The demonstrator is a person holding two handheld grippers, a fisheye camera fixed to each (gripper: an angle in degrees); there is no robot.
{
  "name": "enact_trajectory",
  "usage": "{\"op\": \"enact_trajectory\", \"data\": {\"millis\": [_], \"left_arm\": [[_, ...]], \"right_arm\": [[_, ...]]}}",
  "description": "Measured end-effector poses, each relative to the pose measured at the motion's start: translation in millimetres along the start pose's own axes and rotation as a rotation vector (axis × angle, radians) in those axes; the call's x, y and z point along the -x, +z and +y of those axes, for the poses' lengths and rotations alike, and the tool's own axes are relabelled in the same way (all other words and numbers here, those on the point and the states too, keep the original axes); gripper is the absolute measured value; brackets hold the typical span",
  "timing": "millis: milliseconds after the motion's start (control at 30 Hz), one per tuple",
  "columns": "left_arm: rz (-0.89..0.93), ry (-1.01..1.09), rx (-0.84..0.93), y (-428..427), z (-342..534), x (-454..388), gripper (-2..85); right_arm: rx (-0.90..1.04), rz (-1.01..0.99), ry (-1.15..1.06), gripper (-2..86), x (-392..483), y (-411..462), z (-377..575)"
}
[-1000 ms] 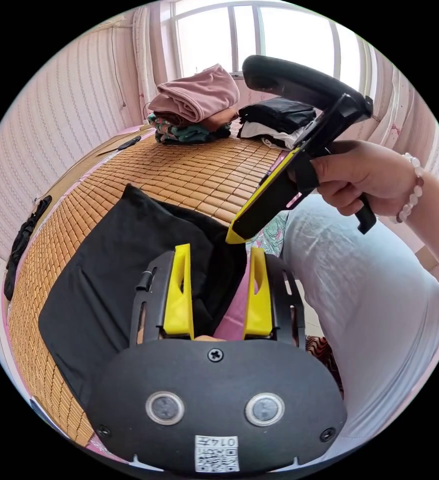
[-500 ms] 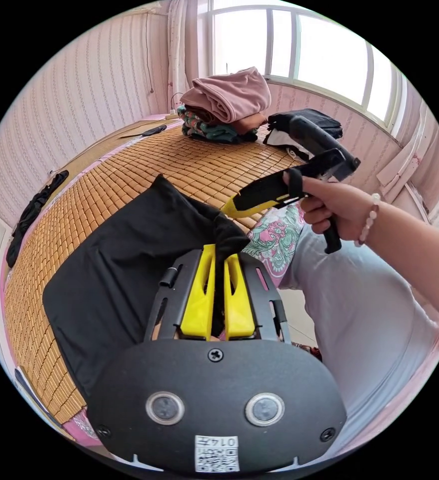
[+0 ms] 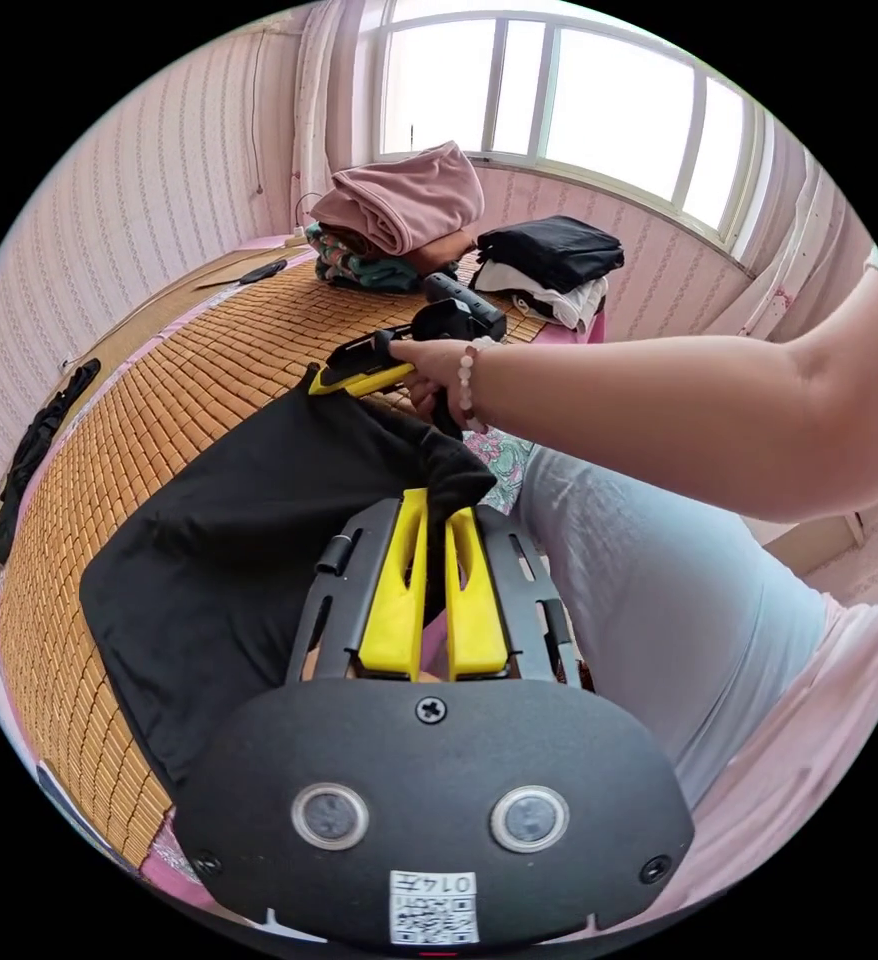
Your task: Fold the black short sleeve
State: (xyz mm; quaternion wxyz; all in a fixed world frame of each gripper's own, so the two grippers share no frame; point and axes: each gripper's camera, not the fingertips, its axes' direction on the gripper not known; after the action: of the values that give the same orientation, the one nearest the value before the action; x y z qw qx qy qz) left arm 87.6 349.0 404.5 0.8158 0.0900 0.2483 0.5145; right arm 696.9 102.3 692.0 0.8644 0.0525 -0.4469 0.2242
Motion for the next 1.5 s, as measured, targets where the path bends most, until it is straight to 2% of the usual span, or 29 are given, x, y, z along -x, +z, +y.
{"op": "enact_trajectory", "data": {"millis": [200,333,433,667,867,1033,1167,1267,1500], "left_arm": [[0.12,0.014,-0.105,-25,-17,-10,-0.5],[0.261,-0.096,-0.183,-36,-25,-6,-0.6],[0.282,-0.175,-0.224,-52,-25,14,-0.5],[0.05,-0.475,-0.261,-106,22,105,-0.5],[-0.066,-0.785,-0.211,-106,72,169,0.4],[-0.136,-0.895,-0.135,-95,86,193,3.8],[-0.258,-0.894,-0.019,-107,94,209,6.3],[-0.278,-0.902,0.03,-124,106,222,6.4],[-0.139,-0.838,-0.007,-135,98,219,11.2]], "right_arm": [[-0.097,0.061,-0.105,2.2,25,-70,20],[-0.148,0.166,-0.189,1.9,60,-106,34],[-0.118,0.237,-0.259,1.9,95,-100,33],[0.113,0.292,-0.395,2.1,163,32,6],[0.31,0.412,-0.435,2.9,195,174,1],[0.319,0.53,-0.473,5.2,220,237,11],[0.279,0.577,-0.572,5.7,247,254,21],[0.27,0.639,-0.647,6.3,255,258,25],[0.451,0.732,-0.758,13.2,249,315,30]]}}
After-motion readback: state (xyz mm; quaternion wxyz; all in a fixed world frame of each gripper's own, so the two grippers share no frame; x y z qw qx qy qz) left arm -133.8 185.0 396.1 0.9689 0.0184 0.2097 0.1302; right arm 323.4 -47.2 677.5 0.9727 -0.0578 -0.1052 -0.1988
